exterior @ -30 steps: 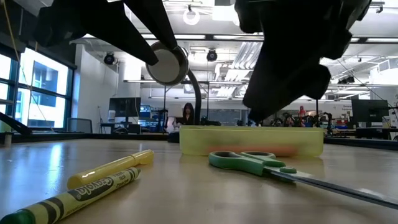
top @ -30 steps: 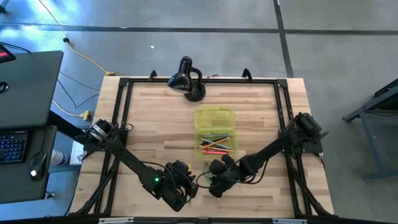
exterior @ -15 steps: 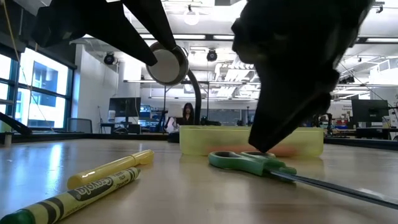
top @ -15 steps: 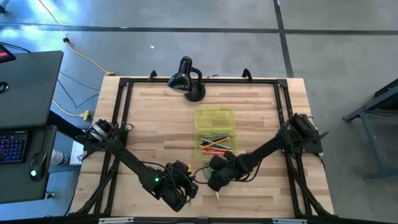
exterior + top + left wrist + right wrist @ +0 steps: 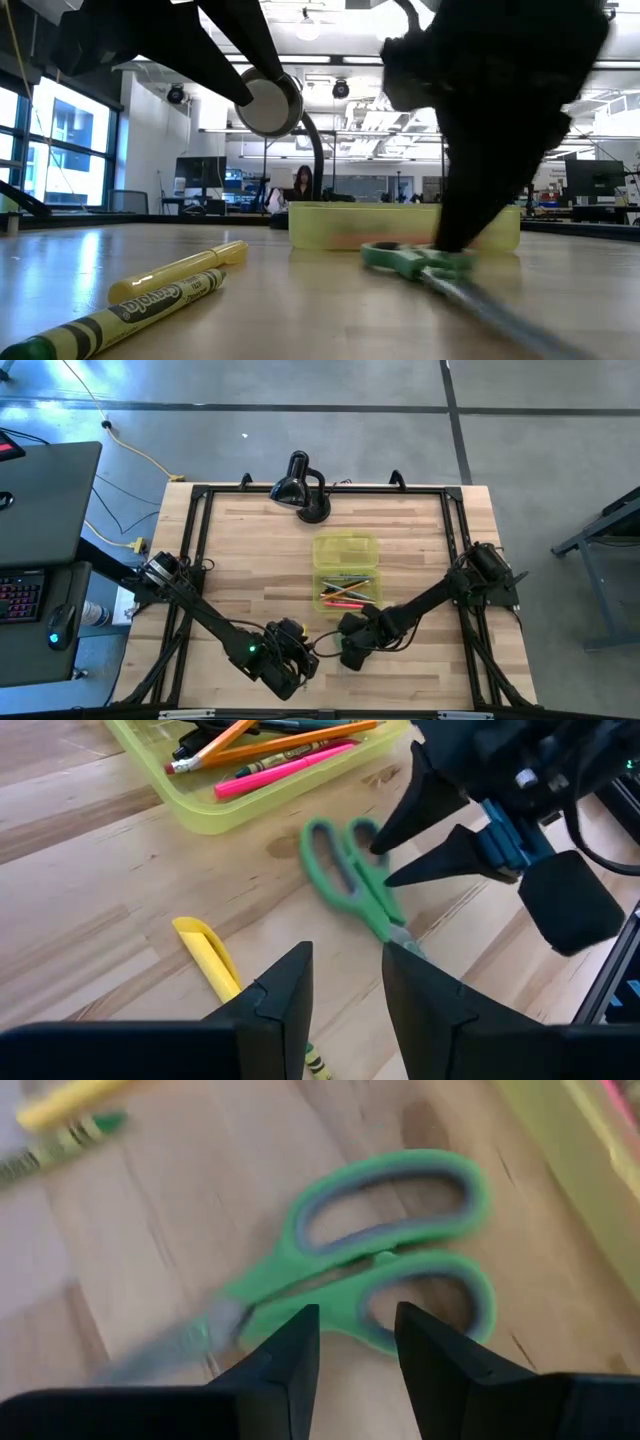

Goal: Pick & place school supplies into a supply box
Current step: Put the green scissors into the yellow supply box

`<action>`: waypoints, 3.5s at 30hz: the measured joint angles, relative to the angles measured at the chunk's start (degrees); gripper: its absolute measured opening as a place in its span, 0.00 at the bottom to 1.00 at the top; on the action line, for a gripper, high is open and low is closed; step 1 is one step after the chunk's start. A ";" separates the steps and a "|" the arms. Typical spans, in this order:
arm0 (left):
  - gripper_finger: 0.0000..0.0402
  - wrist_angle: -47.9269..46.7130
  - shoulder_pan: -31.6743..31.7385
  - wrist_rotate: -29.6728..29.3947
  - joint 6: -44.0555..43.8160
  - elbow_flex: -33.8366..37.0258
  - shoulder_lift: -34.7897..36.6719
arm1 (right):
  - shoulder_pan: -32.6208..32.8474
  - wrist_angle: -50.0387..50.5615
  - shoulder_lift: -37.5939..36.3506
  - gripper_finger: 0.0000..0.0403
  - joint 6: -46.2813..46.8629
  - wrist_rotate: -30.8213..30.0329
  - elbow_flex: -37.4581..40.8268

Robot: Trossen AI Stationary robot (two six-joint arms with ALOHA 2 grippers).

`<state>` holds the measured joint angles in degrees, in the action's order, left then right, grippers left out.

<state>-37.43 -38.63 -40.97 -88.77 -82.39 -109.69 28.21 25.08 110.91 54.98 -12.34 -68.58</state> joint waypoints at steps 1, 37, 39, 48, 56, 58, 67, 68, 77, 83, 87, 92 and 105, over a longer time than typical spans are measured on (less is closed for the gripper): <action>0.39 0.00 0.00 0.00 0.00 0.00 0.00 | 0.04 1.49 -0.02 0.28 -0.22 1.07 -0.02; 0.39 0.39 -0.02 0.37 0.00 0.00 0.00 | 8.45 23.79 -8.72 0.28 -45.72 4.87 0.20; 0.39 0.39 -0.02 0.38 0.00 0.01 0.00 | 9.37 23.14 -8.71 0.28 -49.78 4.17 0.18; 0.39 0.44 0.00 0.39 0.00 0.02 -0.01 | 10.84 14.02 -8.46 0.28 -59.57 2.41 0.14; 0.39 0.45 0.00 0.42 0.00 0.02 -0.02 | 8.45 13.02 -8.46 0.28 -59.97 6.35 1.38; 0.39 0.45 0.00 0.42 0.00 0.02 -0.02 | 8.15 11.01 -8.46 0.28 -59.97 7.53 3.69; 0.39 0.44 0.00 0.42 0.00 0.02 -0.02 | 8.27 6.76 -8.43 0.28 -61.54 2.86 10.70; 0.39 0.46 0.00 0.42 0.00 0.02 -0.02 | 8.12 6.72 -8.43 0.28 -61.56 4.27 10.69; 0.39 0.44 0.00 0.44 0.00 0.02 -0.02 | 6.54 6.51 -8.47 0.27 -62.69 12.08 10.67; 0.39 0.45 0.00 0.44 0.65 0.02 -0.02 | 5.90 5.84 -8.48 0.18 -54.86 10.37 10.67; 0.39 0.44 0.00 0.46 0.66 0.02 -0.02 | 5.90 3.95 -8.52 0.09 -52.61 9.69 11.54; 0.39 0.46 0.00 0.44 0.63 0.02 -0.02 | 6.18 -3.70 -8.87 0.03 -53.82 9.59 16.81; 0.39 0.81 0.00 0.44 0.63 0.02 -0.02 | 7.62 -6.48 -8.83 0.03 -46.63 4.35 17.94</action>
<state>-36.62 -38.63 -40.53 -88.14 -82.37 -109.71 35.83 18.60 102.08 8.35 -7.99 -50.64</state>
